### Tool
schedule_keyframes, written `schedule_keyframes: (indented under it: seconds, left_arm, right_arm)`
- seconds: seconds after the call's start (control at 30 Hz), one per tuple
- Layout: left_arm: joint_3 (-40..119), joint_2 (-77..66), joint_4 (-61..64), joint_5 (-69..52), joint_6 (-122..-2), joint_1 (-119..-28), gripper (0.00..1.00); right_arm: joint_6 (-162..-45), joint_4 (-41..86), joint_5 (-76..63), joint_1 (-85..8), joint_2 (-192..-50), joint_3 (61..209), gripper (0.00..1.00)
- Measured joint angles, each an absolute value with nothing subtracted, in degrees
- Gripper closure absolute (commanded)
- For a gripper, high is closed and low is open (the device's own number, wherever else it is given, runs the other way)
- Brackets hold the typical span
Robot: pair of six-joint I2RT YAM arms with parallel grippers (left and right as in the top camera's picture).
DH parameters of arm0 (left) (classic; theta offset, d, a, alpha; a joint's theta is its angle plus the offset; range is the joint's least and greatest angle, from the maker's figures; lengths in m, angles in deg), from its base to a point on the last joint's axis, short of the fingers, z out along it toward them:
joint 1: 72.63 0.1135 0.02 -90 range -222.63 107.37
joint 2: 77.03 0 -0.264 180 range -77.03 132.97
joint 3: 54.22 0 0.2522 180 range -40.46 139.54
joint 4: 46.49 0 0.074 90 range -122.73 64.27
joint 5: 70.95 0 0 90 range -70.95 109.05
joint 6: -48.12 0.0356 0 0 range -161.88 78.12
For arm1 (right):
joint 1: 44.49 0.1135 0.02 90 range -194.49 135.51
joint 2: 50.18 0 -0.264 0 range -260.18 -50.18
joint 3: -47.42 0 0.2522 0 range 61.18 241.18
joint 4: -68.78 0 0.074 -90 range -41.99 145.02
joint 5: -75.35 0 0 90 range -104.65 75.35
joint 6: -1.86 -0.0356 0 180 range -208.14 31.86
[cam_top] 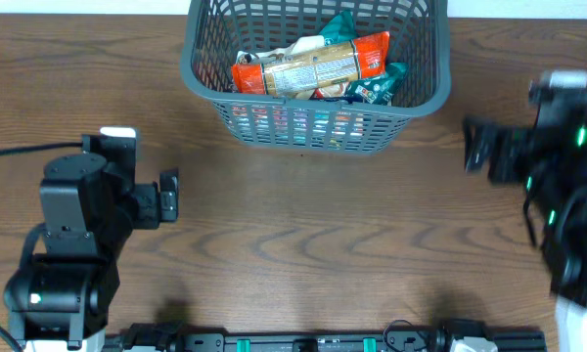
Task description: Pack container
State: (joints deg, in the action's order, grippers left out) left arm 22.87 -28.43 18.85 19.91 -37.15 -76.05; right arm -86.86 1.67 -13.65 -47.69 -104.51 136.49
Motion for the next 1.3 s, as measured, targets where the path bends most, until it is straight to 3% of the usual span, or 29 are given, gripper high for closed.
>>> schedule_keyframes:
  seconds: [0.33, 0.93, 1.3]
  left_arm:
    - [18.91, -30.33, 17.43, 19.45, -39.49, -76.05, 0.01]
    - [18.91, -29.56, 17.4, 19.45, -40.19, -76.05, 0.01]
    - [18.91, -29.54, 17.4, 19.45, -40.21, -76.05, 0.01]
  right_arm:
    - [-86.88, 3.64, -14.05, -47.67, -87.92, 114.74, 0.01]
    - [-86.88, -5.8, -14.26, -47.67, -87.51, 113.08, 0.01]
    - [-86.9, -1.15, -13.32, -47.15, -80.38, 111.75, 0.01]
